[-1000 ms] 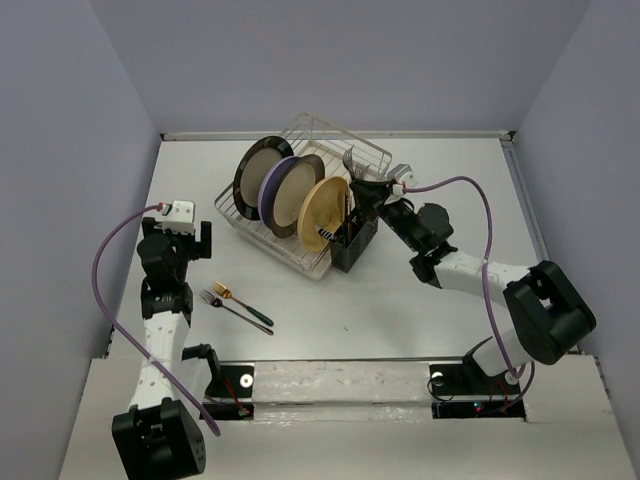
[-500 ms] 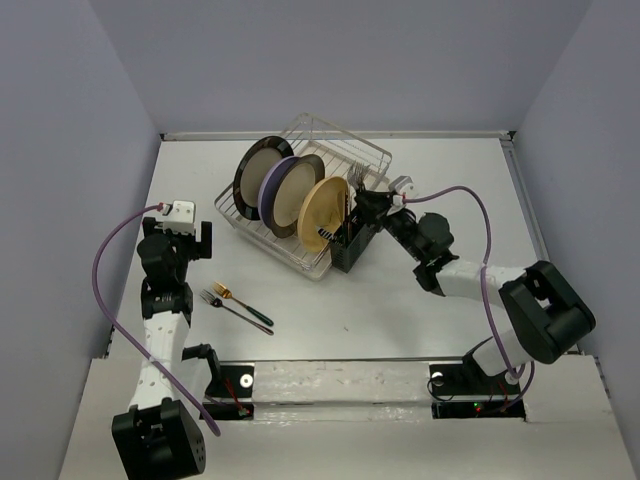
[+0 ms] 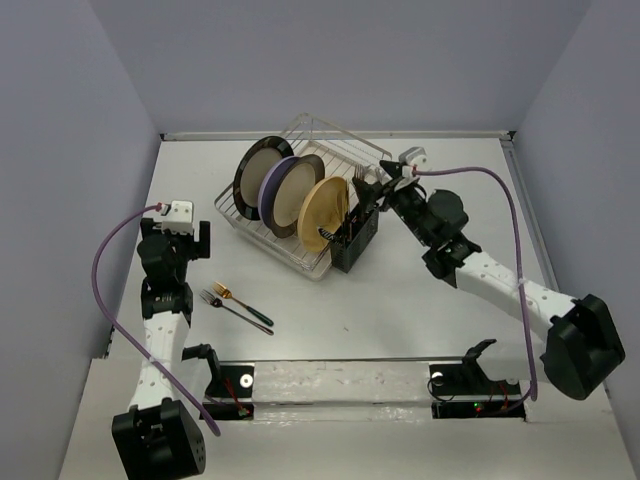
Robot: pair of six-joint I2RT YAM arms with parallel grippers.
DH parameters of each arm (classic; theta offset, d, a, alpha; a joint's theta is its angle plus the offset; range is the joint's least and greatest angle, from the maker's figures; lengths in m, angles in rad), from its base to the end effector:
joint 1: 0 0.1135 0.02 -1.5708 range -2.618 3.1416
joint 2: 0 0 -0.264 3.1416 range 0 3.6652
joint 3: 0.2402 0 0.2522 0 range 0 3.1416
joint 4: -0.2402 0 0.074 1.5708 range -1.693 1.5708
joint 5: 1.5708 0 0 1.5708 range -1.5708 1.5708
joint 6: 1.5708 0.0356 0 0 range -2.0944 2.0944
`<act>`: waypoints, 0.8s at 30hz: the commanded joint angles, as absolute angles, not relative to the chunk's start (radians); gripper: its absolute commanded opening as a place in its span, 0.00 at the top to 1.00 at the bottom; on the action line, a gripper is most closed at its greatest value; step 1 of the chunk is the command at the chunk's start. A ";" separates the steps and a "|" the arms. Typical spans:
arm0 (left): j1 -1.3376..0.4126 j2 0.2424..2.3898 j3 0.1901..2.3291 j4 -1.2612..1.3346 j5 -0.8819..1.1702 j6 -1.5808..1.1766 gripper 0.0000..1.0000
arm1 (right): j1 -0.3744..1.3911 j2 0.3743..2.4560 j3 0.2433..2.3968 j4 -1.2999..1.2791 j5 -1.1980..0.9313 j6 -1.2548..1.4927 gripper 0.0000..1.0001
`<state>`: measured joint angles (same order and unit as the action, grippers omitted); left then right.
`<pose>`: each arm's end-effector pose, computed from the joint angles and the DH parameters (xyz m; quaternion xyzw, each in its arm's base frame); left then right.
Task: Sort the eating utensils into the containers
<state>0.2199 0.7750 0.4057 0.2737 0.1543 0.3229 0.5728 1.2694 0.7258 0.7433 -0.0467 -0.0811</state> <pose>0.1868 0.0361 0.2553 0.0898 0.7342 0.1248 0.6613 0.2426 0.1584 0.3120 -0.2204 0.5936 0.2027 0.7470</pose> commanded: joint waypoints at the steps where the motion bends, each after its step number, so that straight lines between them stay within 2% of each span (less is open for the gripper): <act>1: 0.222 0.779 0.449 0.307 0.022 0.316 0.01 | 0.753 1.249 1.006 0.336 0.115 -0.090 0.23; 2: 0.222 0.794 0.468 0.292 -0.010 0.319 0.01 | 0.882 1.296 1.091 0.252 0.142 -0.145 0.23; 5: 0.225 0.808 0.477 0.276 -0.113 0.339 0.01 | 1.044 1.455 1.275 0.091 0.149 -0.154 0.23; 7: 0.239 0.804 0.471 0.262 -0.132 0.348 0.01 | 1.080 1.537 1.351 -0.052 0.074 -0.123 0.24; 8: 0.244 0.795 0.457 0.261 -0.135 0.353 0.01 | 1.097 1.573 1.380 -0.079 0.068 -0.103 0.27; 12: 0.265 0.769 0.419 0.291 -0.143 0.362 0.01 | 1.196 1.745 1.489 -0.175 0.096 -0.081 0.29; 14: 0.276 0.764 0.414 0.293 -0.156 0.362 0.01 | 1.206 1.785 1.502 -0.179 0.063 -0.074 0.30; 16: 0.296 0.753 0.413 0.284 -0.153 0.361 0.01 | 1.206 1.843 1.520 -0.179 -0.047 -0.043 0.35; 18: 0.331 0.729 0.400 0.285 -0.137 0.357 0.01 | 1.206 1.891 1.548 -0.210 -0.064 -0.029 0.39; 24: 0.367 0.718 0.405 0.294 -0.057 0.331 0.01 | 1.206 2.160 1.798 -0.426 -0.045 -0.046 0.39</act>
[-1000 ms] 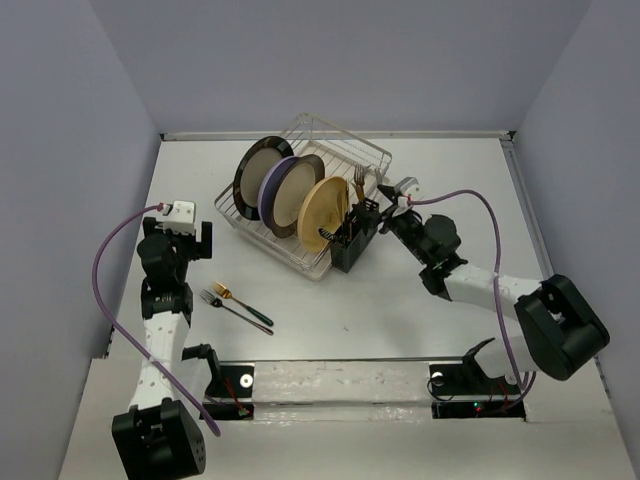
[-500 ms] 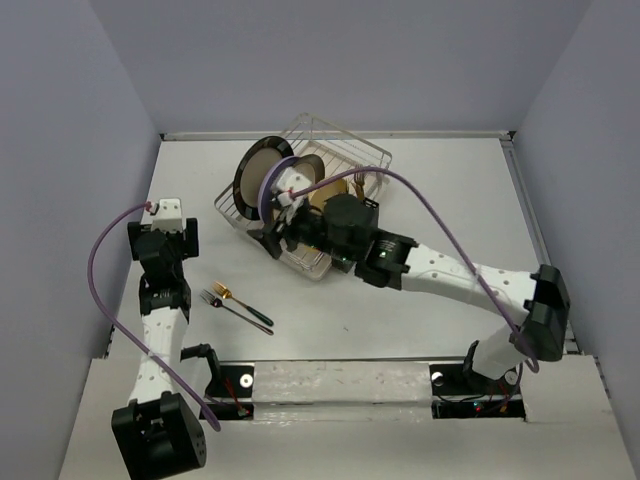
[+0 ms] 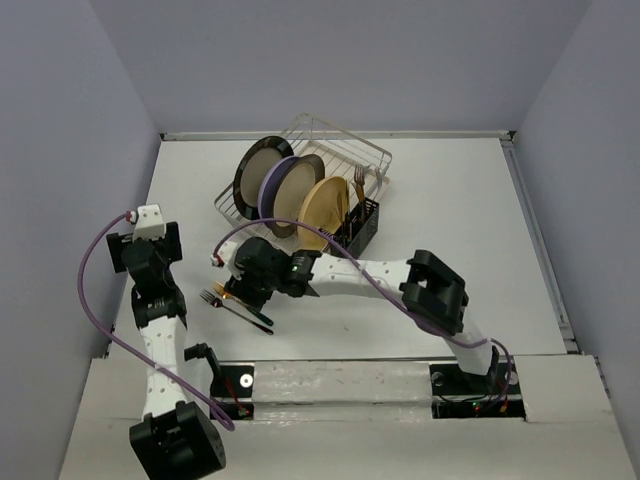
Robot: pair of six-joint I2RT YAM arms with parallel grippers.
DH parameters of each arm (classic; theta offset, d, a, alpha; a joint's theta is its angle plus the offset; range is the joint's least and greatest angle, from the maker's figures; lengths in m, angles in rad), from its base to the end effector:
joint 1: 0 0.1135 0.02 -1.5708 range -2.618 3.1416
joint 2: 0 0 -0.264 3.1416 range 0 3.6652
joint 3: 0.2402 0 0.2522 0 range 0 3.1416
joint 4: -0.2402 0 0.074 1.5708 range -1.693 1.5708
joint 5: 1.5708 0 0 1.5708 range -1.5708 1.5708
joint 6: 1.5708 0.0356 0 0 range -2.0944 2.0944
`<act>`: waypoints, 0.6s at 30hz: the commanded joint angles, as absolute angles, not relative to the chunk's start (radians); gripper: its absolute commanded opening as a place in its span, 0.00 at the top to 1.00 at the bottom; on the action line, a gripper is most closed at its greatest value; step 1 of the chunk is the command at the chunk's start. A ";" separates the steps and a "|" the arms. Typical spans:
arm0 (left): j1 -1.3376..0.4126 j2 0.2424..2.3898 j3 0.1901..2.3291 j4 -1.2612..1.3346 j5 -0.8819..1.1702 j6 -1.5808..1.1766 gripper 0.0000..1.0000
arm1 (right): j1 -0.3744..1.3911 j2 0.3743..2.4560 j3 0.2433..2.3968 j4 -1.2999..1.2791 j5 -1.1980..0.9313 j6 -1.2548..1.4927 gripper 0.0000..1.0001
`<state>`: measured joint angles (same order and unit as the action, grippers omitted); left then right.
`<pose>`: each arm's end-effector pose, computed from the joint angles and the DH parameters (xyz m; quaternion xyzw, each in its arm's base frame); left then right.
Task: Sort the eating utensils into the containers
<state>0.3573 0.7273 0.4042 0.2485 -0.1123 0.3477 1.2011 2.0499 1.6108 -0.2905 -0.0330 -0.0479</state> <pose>0.1702 0.0678 0.2600 -0.0417 0.7316 0.2731 0.6232 0.1690 0.4392 0.2249 -0.5391 0.7365 0.2352 0.3340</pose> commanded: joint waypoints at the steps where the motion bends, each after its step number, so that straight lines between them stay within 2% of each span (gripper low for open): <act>1: 0.368 0.721 0.406 0.298 -0.031 0.327 0.01 | 1.206 2.187 1.819 -0.470 -0.025 -0.045 0.39; 6: 0.367 0.716 0.399 0.299 -0.041 0.331 0.01 | 1.206 2.259 1.850 -0.486 -0.006 -0.025 0.41; 11: 0.368 0.674 0.382 0.304 -0.028 0.339 0.01 | 1.206 2.293 1.890 -0.491 0.029 -0.020 0.49; 18: 0.367 0.681 0.387 0.307 -0.009 0.337 0.01 | 1.224 2.241 1.842 -0.497 0.015 -0.003 0.49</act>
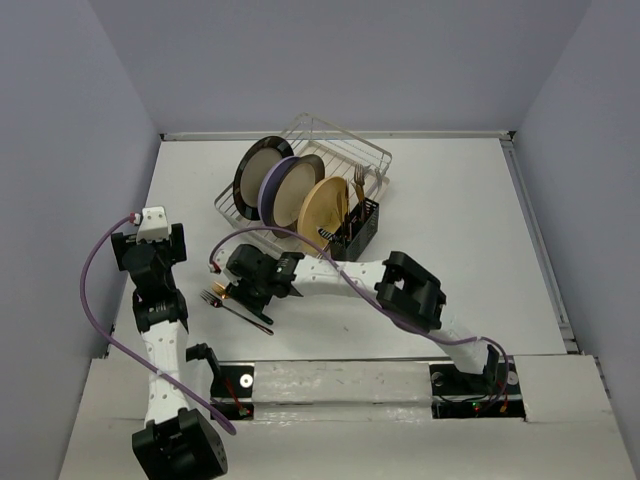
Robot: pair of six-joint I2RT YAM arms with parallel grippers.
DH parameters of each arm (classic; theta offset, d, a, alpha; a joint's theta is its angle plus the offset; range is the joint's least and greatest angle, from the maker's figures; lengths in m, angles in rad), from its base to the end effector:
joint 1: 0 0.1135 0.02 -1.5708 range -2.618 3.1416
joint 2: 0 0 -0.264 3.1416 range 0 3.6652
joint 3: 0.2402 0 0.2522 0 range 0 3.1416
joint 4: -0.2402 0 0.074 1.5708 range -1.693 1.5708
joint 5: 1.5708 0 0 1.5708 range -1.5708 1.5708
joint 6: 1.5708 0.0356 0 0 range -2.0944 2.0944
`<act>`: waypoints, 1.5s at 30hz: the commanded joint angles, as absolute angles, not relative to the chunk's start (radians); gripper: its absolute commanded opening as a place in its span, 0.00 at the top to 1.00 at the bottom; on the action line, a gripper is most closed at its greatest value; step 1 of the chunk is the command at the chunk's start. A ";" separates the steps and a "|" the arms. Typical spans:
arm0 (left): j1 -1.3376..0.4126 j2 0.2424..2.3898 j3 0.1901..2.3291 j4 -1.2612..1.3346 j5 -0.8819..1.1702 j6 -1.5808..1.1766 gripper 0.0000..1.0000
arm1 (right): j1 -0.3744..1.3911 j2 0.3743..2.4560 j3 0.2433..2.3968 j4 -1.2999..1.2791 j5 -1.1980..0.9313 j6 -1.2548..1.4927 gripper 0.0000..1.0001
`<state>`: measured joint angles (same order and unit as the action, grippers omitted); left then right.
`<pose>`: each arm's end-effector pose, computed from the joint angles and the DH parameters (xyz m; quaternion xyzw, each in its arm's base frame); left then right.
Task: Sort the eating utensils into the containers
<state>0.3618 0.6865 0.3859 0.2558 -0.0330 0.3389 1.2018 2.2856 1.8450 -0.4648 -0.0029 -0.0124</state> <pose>0.1651 0.0638 0.2607 -0.0197 0.7225 0.2484 0.6449 0.1831 0.4737 0.1765 -0.5396 0.7760 0.1841 0.2698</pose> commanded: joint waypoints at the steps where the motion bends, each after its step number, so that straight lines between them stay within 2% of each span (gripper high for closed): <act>1: 0.367 0.683 0.385 0.307 -0.008 0.336 0.01 | 1.224 2.232 1.841 -0.497 0.023 -0.005 0.49; 9: 0.368 0.678 0.385 0.307 -0.008 0.339 0.01 | 1.266 2.215 1.855 -0.483 -0.044 0.033 0.49; 14: 0.368 0.680 0.385 0.305 -0.005 0.337 0.01 | 1.266 2.246 1.859 -0.483 0.012 0.048 0.49; 23: 0.368 0.672 0.383 0.302 -0.005 0.339 0.01 | 1.255 2.302 1.890 -0.505 0.109 0.091 0.60; 31: 0.368 0.673 0.385 0.302 -0.005 0.337 0.01 | 1.246 2.368 1.904 -0.526 0.127 0.098 0.60; 33: 0.368 0.675 0.385 0.305 -0.005 0.336 0.01 | 1.235 2.368 1.901 -0.531 0.120 0.121 0.63; 35: 0.367 0.676 0.385 0.305 -0.005 0.336 0.01 | 1.215 2.367 1.904 -0.537 0.124 0.129 0.72; 36: 0.367 0.675 0.384 0.305 -0.005 0.336 0.01 | 1.215 2.364 1.904 -0.541 0.130 0.138 0.86; 38: 0.368 0.673 0.385 0.305 -0.005 0.336 0.01 | 1.215 2.344 1.898 -0.541 0.155 0.138 1.00; 43: 0.368 0.676 0.385 0.304 -0.005 0.333 0.01 | 1.215 2.244 1.869 -0.511 0.106 0.095 1.00; 45: 0.368 0.678 0.396 0.301 -0.005 0.333 0.01 | 1.215 2.137 1.800 -0.445 0.083 0.095 1.00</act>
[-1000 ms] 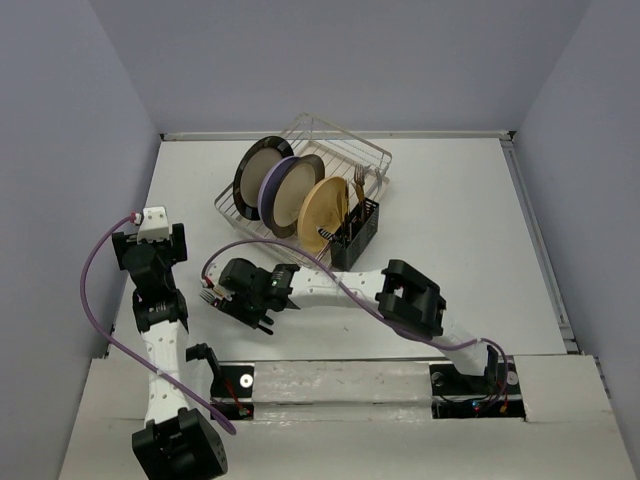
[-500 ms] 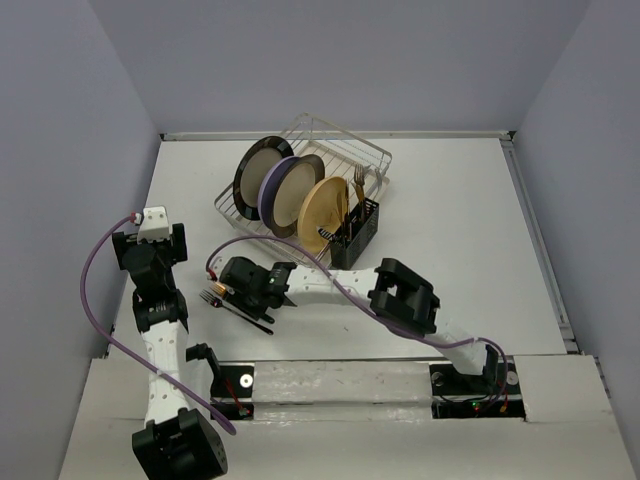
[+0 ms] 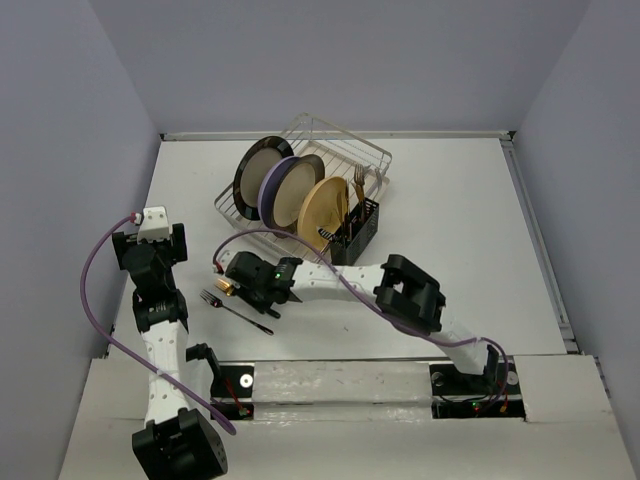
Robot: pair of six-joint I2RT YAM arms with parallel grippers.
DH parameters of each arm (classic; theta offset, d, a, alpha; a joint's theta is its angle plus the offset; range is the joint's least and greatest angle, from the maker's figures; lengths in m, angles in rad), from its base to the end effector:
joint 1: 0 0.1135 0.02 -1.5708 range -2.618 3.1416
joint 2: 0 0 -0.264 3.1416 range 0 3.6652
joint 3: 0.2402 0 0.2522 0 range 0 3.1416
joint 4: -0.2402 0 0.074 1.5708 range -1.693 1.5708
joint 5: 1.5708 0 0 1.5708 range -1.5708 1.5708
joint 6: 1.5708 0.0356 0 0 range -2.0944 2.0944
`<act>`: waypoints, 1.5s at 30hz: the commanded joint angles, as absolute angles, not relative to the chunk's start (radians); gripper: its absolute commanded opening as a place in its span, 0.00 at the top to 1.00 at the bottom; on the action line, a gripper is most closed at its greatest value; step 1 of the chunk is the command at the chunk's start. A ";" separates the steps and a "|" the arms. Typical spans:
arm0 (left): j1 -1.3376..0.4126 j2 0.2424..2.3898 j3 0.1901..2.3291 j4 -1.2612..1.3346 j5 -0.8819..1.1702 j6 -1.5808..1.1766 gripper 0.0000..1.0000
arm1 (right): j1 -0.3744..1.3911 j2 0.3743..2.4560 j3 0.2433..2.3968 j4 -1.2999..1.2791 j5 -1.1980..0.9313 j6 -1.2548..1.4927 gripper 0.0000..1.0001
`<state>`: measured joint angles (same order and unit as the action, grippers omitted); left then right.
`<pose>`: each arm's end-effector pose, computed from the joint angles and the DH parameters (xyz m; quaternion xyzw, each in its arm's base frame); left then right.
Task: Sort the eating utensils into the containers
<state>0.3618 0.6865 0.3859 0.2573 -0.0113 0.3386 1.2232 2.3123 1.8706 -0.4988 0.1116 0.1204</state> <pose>0.1654 0.0630 0.2609 -0.0123 0.7221 0.2411 0.6482 0.1774 0.4780 0.1694 -0.4826 0.8176 0.1511 0.2752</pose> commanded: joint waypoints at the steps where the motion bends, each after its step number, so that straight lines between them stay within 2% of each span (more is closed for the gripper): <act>1: 0.368 0.673 0.402 0.299 -0.023 0.334 0.01 | 1.215 2.097 1.774 -0.424 0.077 0.097 1.00; 5: 0.368 0.632 0.472 0.263 -0.075 0.333 0.01 | 1.215 1.837 1.622 -0.260 0.029 0.063 1.00; 11: 0.367 0.574 0.580 0.180 -0.049 0.298 0.01 | 1.215 1.594 1.451 -0.079 -0.034 0.014 1.00; 14: 0.368 0.568 0.572 0.178 -0.037 0.299 0.01 | 1.169 1.437 1.335 0.118 0.039 -0.035 1.00; 15: 0.367 0.569 0.560 0.178 -0.034 0.299 0.01 | 1.145 1.395 1.292 0.259 0.060 -0.047 1.00; 19: 0.367 0.575 0.534 0.179 -0.020 0.304 0.01 | 0.924 1.247 1.036 0.680 0.156 -0.069 1.00; 21: 0.368 0.574 0.523 0.181 -0.011 0.307 0.01 | 0.823 1.252 0.894 0.965 0.187 -0.125 1.00; 22: 0.368 0.572 0.520 0.183 -0.006 0.308 0.01 | 0.796 1.264 0.867 1.018 0.184 -0.142 1.00; 31: 0.367 0.571 0.482 0.195 -0.005 0.330 0.01 | 0.652 1.414 0.790 1.215 0.198 -0.146 1.00; 36: 0.368 0.574 0.459 0.206 -0.005 0.337 0.01 | 0.652 1.457 0.675 1.316 0.206 -0.132 1.00; 45: 0.367 0.577 0.454 0.207 0.025 0.341 0.01 | 0.630 1.588 0.637 1.405 0.178 -0.083 1.00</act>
